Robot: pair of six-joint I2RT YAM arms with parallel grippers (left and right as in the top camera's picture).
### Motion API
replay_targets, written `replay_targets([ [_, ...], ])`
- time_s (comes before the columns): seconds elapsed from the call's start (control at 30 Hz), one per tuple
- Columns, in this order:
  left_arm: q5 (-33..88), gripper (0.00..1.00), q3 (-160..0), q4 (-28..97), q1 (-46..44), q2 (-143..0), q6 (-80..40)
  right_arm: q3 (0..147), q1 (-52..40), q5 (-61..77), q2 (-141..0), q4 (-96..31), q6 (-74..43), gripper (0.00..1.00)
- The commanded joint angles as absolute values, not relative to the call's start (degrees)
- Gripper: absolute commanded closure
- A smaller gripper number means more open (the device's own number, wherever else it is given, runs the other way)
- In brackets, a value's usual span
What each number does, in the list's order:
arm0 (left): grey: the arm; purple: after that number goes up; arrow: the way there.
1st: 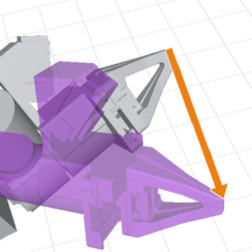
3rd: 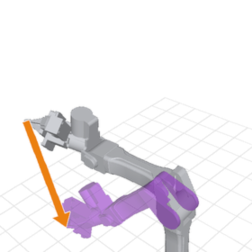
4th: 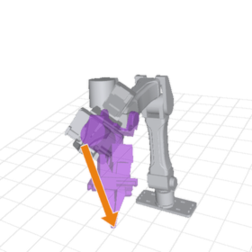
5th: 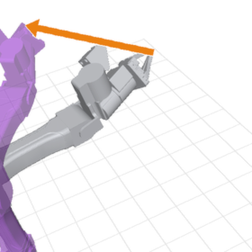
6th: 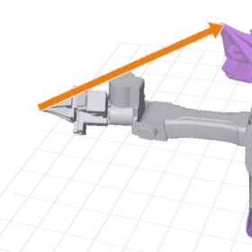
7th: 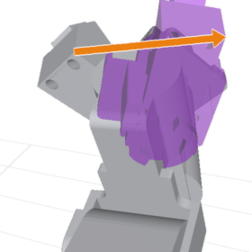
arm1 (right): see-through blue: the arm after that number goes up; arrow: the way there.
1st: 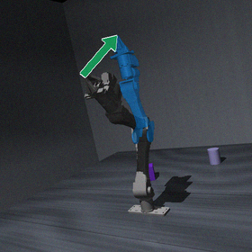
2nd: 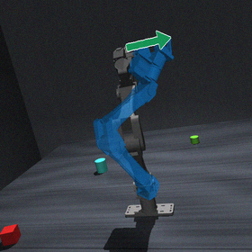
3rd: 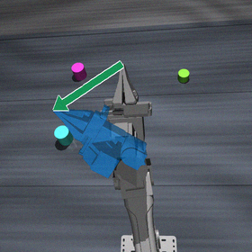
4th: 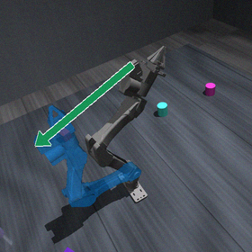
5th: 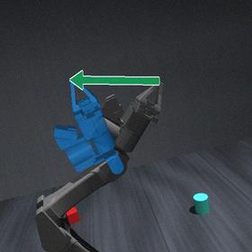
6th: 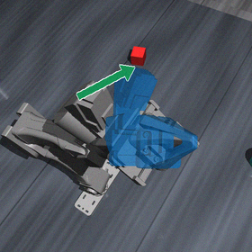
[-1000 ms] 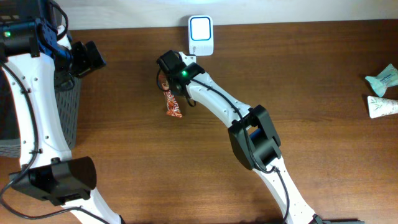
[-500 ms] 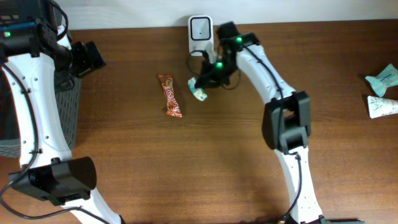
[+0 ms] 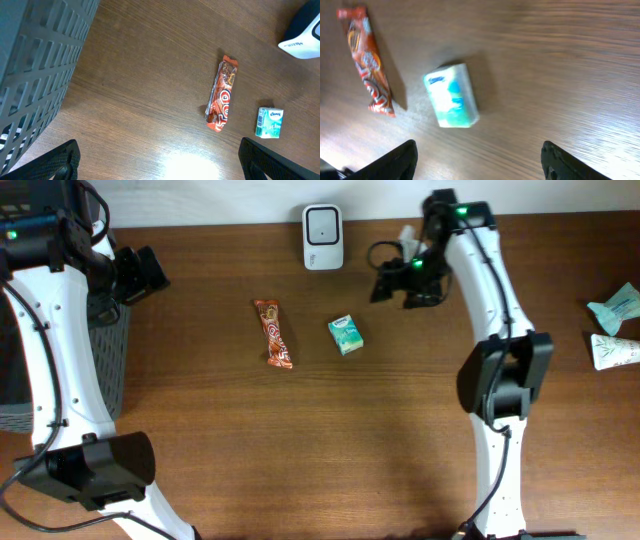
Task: Scan the item barcode
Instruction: 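Hold the tissue pack at the scanner, then carry it right and release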
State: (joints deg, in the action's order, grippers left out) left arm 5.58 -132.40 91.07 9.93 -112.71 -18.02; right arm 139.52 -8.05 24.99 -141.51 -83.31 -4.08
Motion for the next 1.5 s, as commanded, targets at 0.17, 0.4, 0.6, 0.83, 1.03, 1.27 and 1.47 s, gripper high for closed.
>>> replay_targets([
  [0.17, 5.54, 0.01, -132.35, 91.11, 10.28, -111.74, -18.39, 122.78, -12.32, 27.53, -141.16, -69.87, 1.28, 0.43],
  [0.4, 5.56, 0.01, -132.35, 91.13, 10.28, -111.74, -18.39, 111.98, -12.82, 31.75, -141.16, -60.45, 1.04, 0.62],
  [0.6, 5.56, 0.01, -132.35, 91.13, 10.28, -111.74, -18.39, 123.92, -12.80, 32.75, -141.03, -61.69, -3.97, 0.96],
  [0.83, 5.56, 0.01, -132.35, 91.11, 10.28, -111.74, -18.39, 142.71, -18.37, -14.00, -141.18, -54.37, -4.89, 0.96],
  [1.03, 5.54, 0.01, -132.35, 91.11, 10.31, -111.74, -18.39, 140.00, -24.56, -24.67, -144.73, -39.53, 15.22, 0.96],
  [1.27, 5.56, 0.01, -132.35, 91.13, 10.28, -111.74, -18.39, 140.79, -23.38, -32.84, -142.96, -39.79, 4.58, 0.96],
  [1.47, 5.56, 0.01, -132.35, 91.13, 10.31, -111.74, -18.39, 140.97, -4.82, -37.12, -136.66, -57.19, -14.37, 0.96],
])
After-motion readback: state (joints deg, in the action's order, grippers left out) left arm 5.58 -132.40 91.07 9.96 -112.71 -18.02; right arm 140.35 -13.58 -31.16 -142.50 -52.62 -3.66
